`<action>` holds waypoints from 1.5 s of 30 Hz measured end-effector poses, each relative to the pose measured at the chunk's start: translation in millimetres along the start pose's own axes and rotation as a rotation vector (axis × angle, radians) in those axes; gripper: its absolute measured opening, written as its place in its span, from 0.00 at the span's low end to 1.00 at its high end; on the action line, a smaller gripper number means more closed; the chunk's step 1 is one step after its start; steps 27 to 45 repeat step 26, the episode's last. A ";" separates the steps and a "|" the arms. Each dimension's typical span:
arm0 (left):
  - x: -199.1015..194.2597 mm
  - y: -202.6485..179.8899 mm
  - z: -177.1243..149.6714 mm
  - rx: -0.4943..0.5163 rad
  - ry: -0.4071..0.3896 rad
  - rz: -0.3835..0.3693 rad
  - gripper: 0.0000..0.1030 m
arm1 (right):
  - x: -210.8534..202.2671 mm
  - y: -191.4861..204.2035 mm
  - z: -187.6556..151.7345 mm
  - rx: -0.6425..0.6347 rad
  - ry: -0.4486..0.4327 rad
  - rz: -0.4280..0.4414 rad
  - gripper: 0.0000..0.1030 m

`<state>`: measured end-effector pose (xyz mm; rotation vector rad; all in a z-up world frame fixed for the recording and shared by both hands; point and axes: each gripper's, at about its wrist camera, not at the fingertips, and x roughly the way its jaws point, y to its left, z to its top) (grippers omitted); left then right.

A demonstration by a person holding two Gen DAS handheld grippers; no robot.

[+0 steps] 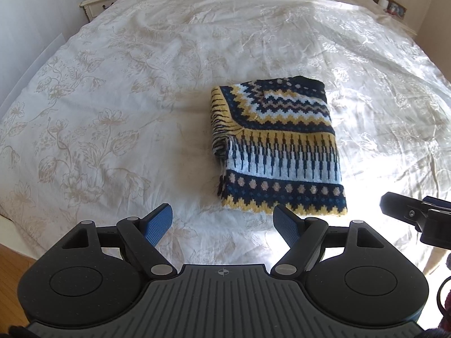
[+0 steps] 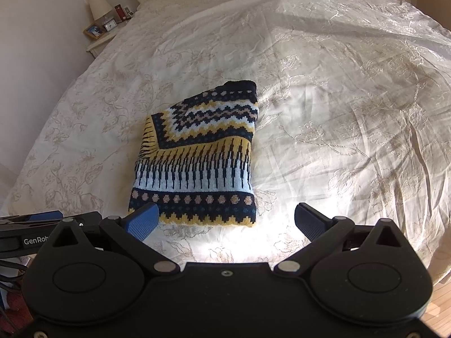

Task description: Fold small clothes

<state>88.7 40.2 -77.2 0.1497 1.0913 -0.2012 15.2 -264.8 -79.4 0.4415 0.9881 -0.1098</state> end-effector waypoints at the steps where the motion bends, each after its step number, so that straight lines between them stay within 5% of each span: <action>1: 0.0 -0.1 -0.1 -0.001 -0.002 0.004 0.76 | 0.3 0.2 0.0 0.000 0.001 0.001 0.99; 45: 6.3 -6.0 8.4 0.008 -0.006 0.006 0.76 | 11.4 -5.0 7.6 0.011 0.022 0.021 0.99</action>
